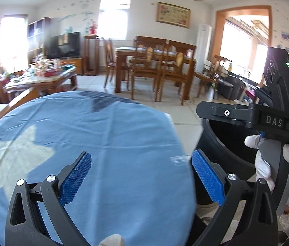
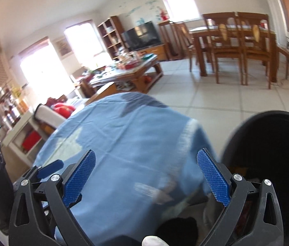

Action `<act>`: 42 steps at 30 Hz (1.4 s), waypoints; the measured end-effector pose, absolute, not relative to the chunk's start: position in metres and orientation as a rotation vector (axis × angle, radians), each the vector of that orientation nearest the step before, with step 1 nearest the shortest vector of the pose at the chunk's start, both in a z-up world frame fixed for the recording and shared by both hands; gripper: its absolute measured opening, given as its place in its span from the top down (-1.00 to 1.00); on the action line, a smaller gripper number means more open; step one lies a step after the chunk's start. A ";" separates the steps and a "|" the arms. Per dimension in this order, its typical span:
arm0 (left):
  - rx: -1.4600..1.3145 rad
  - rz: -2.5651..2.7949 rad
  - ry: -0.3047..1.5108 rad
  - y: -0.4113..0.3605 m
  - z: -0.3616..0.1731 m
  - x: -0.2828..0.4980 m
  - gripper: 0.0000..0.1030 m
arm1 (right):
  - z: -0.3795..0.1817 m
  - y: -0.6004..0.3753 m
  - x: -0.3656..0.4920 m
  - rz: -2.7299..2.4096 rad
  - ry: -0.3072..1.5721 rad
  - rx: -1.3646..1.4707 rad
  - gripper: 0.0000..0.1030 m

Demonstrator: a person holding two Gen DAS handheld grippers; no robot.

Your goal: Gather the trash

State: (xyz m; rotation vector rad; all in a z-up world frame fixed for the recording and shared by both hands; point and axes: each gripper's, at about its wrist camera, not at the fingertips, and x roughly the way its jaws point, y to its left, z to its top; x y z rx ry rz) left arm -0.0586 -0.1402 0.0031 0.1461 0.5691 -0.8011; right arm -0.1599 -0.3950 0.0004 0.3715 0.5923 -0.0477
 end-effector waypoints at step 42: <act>-0.067 -0.170 0.313 0.036 0.027 -0.013 -0.90 | 0.001 -0.222 -0.048 0.193 0.213 0.122 -0.90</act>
